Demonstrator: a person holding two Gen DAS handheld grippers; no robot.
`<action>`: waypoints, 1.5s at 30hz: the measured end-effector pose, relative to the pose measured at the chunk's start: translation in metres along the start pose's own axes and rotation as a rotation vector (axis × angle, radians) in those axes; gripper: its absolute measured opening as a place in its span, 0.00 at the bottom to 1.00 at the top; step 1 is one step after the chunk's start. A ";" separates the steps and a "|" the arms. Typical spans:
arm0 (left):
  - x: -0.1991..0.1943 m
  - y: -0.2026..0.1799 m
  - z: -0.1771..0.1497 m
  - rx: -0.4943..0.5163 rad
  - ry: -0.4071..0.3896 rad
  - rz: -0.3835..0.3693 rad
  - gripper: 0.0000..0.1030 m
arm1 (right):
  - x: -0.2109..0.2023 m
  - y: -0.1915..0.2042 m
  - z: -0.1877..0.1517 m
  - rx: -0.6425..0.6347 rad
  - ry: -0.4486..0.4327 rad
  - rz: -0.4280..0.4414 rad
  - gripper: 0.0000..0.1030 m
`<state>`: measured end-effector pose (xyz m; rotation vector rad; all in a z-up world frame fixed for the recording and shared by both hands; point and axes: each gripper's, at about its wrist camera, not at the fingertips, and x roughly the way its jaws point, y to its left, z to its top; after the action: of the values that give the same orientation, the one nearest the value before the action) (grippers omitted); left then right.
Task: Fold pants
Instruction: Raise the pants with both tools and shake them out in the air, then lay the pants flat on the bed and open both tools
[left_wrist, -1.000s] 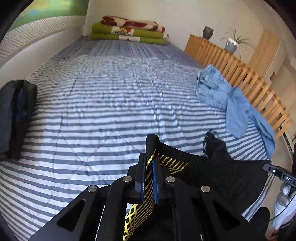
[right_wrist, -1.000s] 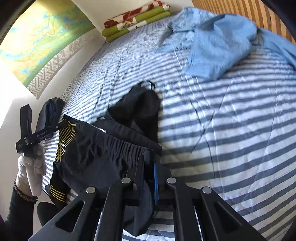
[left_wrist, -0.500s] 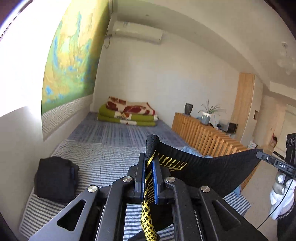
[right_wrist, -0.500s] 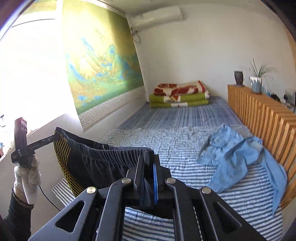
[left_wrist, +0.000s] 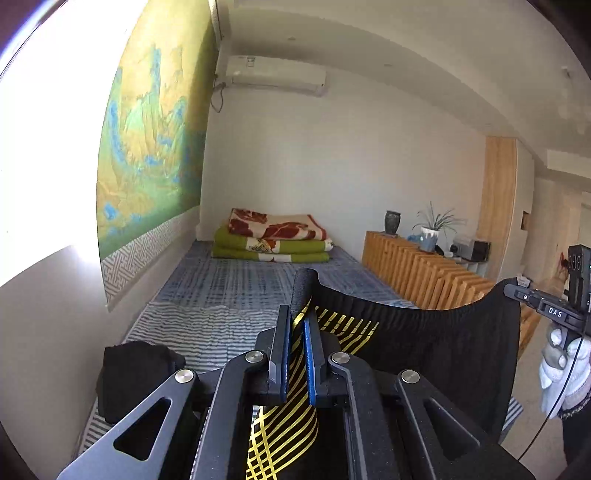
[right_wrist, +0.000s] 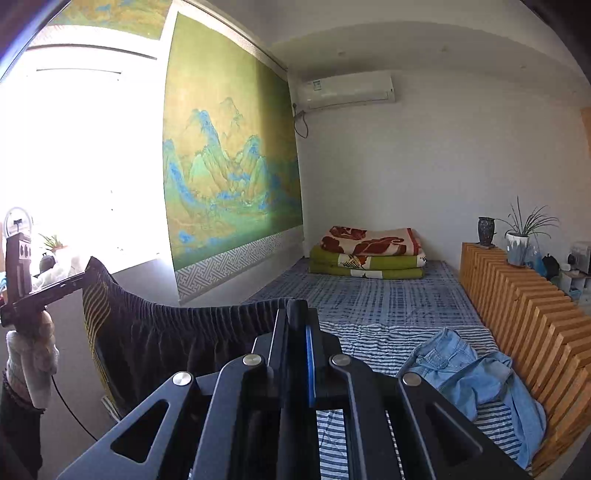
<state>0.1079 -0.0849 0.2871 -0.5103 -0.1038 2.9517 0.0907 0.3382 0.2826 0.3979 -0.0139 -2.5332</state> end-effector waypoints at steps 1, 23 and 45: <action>0.026 0.007 -0.003 -0.013 0.033 0.005 0.06 | 0.021 -0.007 -0.004 0.010 0.025 -0.003 0.07; 0.622 0.100 -0.247 -0.111 0.640 0.148 0.10 | 0.516 -0.188 -0.227 0.161 0.619 -0.229 0.07; 0.316 -0.005 -0.219 -0.059 0.542 -0.048 0.63 | 0.272 -0.141 -0.232 0.255 0.703 -0.062 0.25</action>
<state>-0.1115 -0.0223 -0.0219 -1.2668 -0.1381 2.6577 -0.1347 0.3265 -0.0284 1.3809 -0.0573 -2.3180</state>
